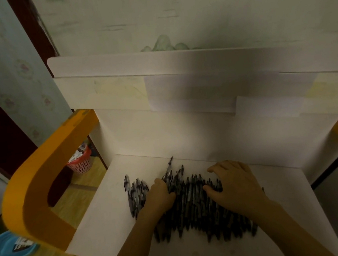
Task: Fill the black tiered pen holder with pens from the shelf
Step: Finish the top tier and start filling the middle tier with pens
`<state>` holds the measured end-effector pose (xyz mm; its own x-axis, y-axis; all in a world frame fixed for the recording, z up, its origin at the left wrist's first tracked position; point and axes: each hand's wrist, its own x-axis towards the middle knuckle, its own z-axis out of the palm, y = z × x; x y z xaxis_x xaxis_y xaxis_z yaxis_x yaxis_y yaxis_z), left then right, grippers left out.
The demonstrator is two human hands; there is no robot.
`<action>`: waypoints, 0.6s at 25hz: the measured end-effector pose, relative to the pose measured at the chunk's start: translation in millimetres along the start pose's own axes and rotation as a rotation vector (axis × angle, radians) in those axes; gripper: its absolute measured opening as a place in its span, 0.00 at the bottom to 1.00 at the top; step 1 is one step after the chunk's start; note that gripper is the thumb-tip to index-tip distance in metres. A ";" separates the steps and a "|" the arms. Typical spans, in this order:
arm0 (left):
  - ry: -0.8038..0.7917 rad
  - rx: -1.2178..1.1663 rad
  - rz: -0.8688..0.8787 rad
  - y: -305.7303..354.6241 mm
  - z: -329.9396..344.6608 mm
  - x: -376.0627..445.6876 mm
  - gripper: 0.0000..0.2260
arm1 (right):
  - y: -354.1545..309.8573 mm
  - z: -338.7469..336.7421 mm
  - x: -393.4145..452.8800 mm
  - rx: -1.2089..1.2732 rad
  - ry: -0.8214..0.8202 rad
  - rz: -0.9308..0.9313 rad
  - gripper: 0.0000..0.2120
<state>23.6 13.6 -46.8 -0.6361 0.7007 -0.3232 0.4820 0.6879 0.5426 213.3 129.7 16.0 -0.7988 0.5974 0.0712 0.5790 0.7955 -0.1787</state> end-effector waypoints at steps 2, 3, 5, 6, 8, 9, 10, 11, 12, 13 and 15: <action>-0.003 -0.002 0.026 -0.7 0.9 -0.7 0.14 | -0.2 -0.4 0.0 0.008 -0.002 -0.004 0.27; 0.003 -0.005 0.029 -1.3 0.7 -0.4 0.14 | -0.3 -0.6 -0.2 0.015 0.001 -0.006 0.27; 0.032 -0.017 0.021 -2.6 -1.9 0.1 0.13 | -0.5 -1.1 -0.3 0.015 0.005 -0.011 0.26; 0.049 -0.029 0.017 -3.3 -3.8 0.1 0.13 | -0.6 -1.4 0.0 0.010 0.006 -0.012 0.26; 0.072 -0.052 0.020 -4.9 -8.1 -0.3 0.13 | -0.8 -1.5 1.0 0.014 0.001 -0.008 0.26; 0.076 -0.056 0.022 -5.9 -10.2 -0.8 0.12 | -1.0 -1.8 1.4 0.017 -0.002 -0.005 0.26; 0.078 -0.056 0.023 -7.0 -12.7 -1.6 0.12 | -1.5 -2.3 2.2 0.018 -0.003 -0.005 0.26; 0.079 -0.061 0.023 -8.0 -15.2 -2.6 0.11 | -1.8 -2.9 2.5 0.017 -0.002 -0.005 0.26; 0.077 -0.073 0.024 -8.9 -17.8 -3.7 0.11 | -2.7 -3.6 3.0 0.015 0.001 -0.007 0.26; 0.072 -0.093 0.025 -9.6 -20.6 -4.8 0.11 | -3.6 -4.4 3.4 0.015 0.006 -0.011 0.26; 0.067 -0.134 0.032 -10.3 -25.7 -6.3 0.11 | -5.7 -6.4 4.7 0.025 0.020 -0.017 0.26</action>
<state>7.1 -2.7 -30.5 -0.6629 0.7044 -0.2539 0.4209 0.6310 0.6517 207.3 128.6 23.7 -0.8048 0.5861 0.0938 0.5610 0.8028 -0.2022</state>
